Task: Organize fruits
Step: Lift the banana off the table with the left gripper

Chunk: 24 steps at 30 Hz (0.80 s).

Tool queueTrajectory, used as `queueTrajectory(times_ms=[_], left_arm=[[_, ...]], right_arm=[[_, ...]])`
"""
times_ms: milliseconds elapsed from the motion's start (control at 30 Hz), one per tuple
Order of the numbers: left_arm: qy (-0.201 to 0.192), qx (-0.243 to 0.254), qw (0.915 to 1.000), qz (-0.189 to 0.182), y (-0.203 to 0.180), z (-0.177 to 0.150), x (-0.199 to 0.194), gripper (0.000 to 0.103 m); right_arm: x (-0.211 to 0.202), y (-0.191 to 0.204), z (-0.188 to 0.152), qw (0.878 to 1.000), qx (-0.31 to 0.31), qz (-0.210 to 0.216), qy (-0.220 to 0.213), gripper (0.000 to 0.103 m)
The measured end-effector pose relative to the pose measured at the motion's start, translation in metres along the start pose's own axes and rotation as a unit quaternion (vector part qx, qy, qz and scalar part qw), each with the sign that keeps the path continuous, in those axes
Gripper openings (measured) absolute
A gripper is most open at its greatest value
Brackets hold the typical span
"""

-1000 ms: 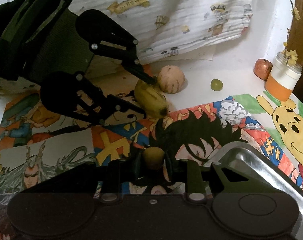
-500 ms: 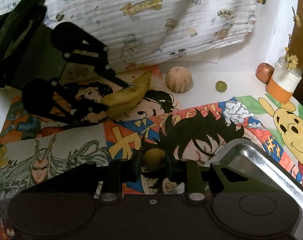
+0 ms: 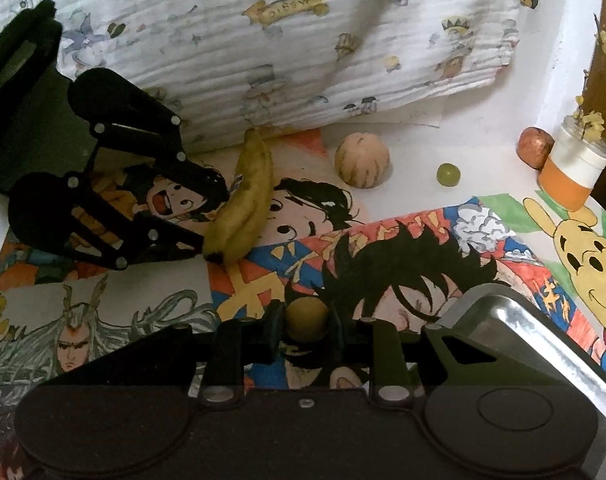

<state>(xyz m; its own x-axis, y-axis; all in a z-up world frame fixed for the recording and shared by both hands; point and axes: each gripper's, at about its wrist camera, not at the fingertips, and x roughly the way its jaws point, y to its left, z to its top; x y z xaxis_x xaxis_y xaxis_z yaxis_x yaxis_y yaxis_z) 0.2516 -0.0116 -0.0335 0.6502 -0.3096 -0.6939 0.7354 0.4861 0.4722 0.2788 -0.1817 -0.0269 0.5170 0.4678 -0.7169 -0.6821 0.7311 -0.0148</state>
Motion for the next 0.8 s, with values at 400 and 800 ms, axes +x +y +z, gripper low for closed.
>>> queueTrajectory(times_ms=[400, 800], left_arm=[[-0.03, -0.242, 0.9686, -0.05, 0.033, -0.024, -0.008, 0.036], [-0.069, -0.449, 0.8883, -0.065, 0.051, -0.043, -0.01, 0.079]], right_arm=[[0.003, 0.0, 0.003, 1.0, 0.0, 0.005, 0.003, 0.028], [0.002, 0.0, 0.002, 1.0, -0.001, 0.005, 0.003, 0.028]])
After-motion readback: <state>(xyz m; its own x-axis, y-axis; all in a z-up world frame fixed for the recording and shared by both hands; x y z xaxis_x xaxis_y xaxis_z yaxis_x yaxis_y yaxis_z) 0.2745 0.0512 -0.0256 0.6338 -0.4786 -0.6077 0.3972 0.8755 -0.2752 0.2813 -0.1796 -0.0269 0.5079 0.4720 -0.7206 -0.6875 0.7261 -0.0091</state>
